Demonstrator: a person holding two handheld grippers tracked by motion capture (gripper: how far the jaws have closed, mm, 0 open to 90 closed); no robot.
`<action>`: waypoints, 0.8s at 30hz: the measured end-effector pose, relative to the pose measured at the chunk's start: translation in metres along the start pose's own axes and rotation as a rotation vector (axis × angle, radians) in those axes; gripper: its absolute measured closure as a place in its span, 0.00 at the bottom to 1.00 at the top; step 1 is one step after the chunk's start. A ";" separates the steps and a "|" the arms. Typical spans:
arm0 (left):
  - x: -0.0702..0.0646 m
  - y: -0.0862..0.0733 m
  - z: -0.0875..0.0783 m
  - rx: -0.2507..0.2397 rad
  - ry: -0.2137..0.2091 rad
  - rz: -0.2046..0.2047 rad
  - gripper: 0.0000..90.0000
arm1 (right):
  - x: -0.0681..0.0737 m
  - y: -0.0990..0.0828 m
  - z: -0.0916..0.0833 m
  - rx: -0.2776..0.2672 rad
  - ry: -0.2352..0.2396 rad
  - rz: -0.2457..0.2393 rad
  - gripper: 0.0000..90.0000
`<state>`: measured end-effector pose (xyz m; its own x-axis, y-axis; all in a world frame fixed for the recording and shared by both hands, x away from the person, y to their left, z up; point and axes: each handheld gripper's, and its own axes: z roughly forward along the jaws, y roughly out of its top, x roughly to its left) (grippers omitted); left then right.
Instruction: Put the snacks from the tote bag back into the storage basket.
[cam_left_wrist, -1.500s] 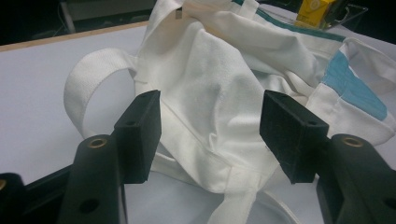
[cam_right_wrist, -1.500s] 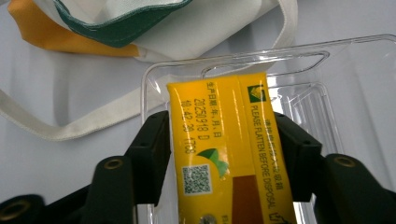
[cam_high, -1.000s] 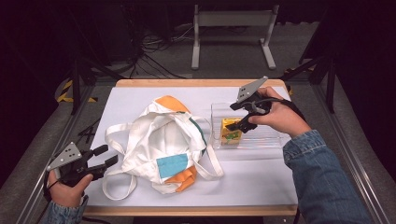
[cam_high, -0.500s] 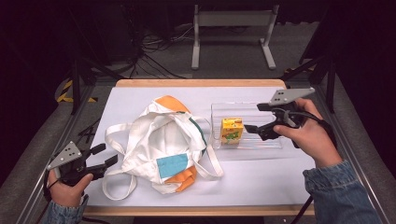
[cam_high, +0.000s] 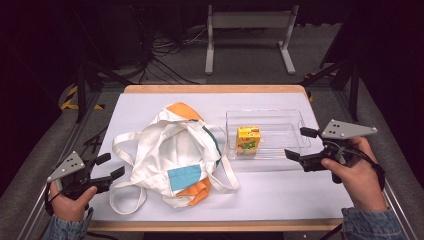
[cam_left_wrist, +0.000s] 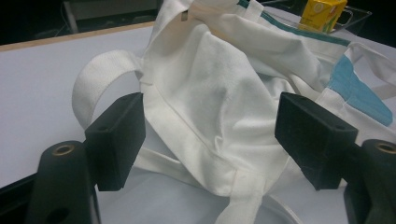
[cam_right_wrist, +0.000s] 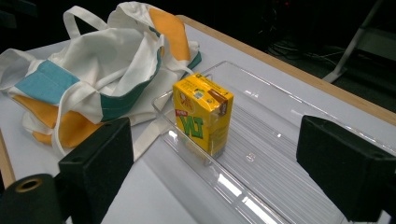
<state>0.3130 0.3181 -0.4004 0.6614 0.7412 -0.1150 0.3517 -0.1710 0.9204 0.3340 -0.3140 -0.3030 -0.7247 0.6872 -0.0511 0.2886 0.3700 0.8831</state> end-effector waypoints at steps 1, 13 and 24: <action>0.001 -0.001 -0.001 0.002 0.007 0.003 0.26 | 0.000 -0.005 -0.001 -0.006 -0.007 0.003 0.12; 0.002 -0.006 -0.008 -0.026 -0.004 0.005 0.06 | -0.001 -0.059 0.007 -0.051 -0.069 0.033 0.12; 0.012 -0.024 -0.007 0.000 -0.013 -0.003 0.03 | -0.002 -0.080 0.011 -0.070 -0.099 0.036 0.11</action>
<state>0.3076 0.3353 -0.4217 0.6688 0.7332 -0.1230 0.3543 -0.1688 0.9198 0.3189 -0.3386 -0.3789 -0.6485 0.7587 -0.0619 0.2664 0.3024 0.9152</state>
